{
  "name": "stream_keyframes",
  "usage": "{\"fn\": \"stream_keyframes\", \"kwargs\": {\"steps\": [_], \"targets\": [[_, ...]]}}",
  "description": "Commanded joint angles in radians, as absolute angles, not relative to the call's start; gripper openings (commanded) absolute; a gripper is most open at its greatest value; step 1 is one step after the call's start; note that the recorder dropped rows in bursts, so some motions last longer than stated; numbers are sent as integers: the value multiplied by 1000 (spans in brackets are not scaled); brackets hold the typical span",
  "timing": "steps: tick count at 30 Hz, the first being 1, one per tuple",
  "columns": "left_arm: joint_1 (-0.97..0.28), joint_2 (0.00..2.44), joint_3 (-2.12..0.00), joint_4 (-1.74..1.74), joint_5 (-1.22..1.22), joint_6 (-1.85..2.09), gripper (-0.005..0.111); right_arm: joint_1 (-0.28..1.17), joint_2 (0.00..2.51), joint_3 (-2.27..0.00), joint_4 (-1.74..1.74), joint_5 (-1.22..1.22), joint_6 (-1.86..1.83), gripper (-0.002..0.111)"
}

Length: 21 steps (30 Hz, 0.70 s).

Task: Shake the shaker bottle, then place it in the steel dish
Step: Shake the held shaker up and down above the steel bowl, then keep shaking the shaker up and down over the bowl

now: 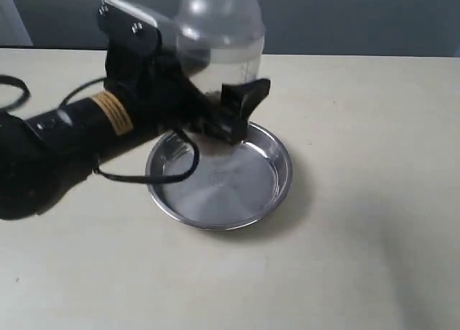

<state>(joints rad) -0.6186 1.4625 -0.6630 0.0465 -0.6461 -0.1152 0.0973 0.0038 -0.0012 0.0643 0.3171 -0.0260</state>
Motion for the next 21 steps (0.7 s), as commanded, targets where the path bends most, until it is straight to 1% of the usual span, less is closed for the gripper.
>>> {"fn": "stream_keyframes", "kwargs": {"steps": [1, 2, 3, 4, 6, 7, 8, 9, 10, 11, 12, 13, 14, 15, 16, 17, 18, 19, 20, 21], "targets": [[-619, 1347, -755, -58, -537, -43, 0, 101, 0, 0, 61, 306, -26, -1], [-619, 1380, -709, -81, -507, -43, 0, 101, 0, 0, 61, 306, -26, -1], [-619, 1422, -661, -79, -538, -67, 0, 101, 0, 0, 61, 306, -26, -1], [-624, 1451, -631, -56, -605, -102, 0, 101, 0, 0, 61, 306, -26, -1], [-636, 1433, -620, 77, -845, -140, 0, 101, 0, 0, 61, 306, -26, -1], [-641, 1367, -686, 130, -929, -132, 0, 101, 0, 0, 61, 306, -26, -1], [-637, 1339, -730, 119, -809, -102, 0, 101, 0, 0, 61, 306, -26, -1], [-608, 1365, -755, -16, -506, -41, 0, 101, 0, 0, 61, 306, -26, -1], [-588, 1418, -722, -71, -442, -33, 0, 101, 0, 0, 61, 306, -26, -1], [-580, 1505, -662, -84, -527, -115, 0, 101, 0, 0, 61, 306, -26, -1], [-586, 1508, -650, 0, -653, -175, 0, 101, 0, 0, 61, 306, -26, -1], [-591, 1467, -684, 179, -935, -201, 0, 101, 0, 0, 61, 306, -26, -1], [-591, 1439, -732, 209, -960, -196, 0, 101, 0, 0, 61, 306, -26, -1], [-585, 1412, -820, 139, -726, -163, 0, 101, 0, 0, 61, 306, -26, -1], [-567, 1453, -826, 17, -513, -123, 0, 101, 0, 0, 61, 306, -26, -1], [-560, 1523, -784, -7, -479, -130, 0, 101, 0, 0, 61, 306, -26, -1], [-572, 1572, -749, 64, -578, -176, 0, 101, 0, 0, 61, 306, -26, -1], [-581, 1567, -750, 175, -715, -197, 0, 101, 0, 0, 61, 306, -26, -1], [-590, 1519, -794, 264, -874, -209, 0, 101, 0, 0, 61, 306, -26, -1], [-599, 1475, -843, 256, -828, -207, 0, 101, 0, 0, 61, 306, -26, -1]]}}
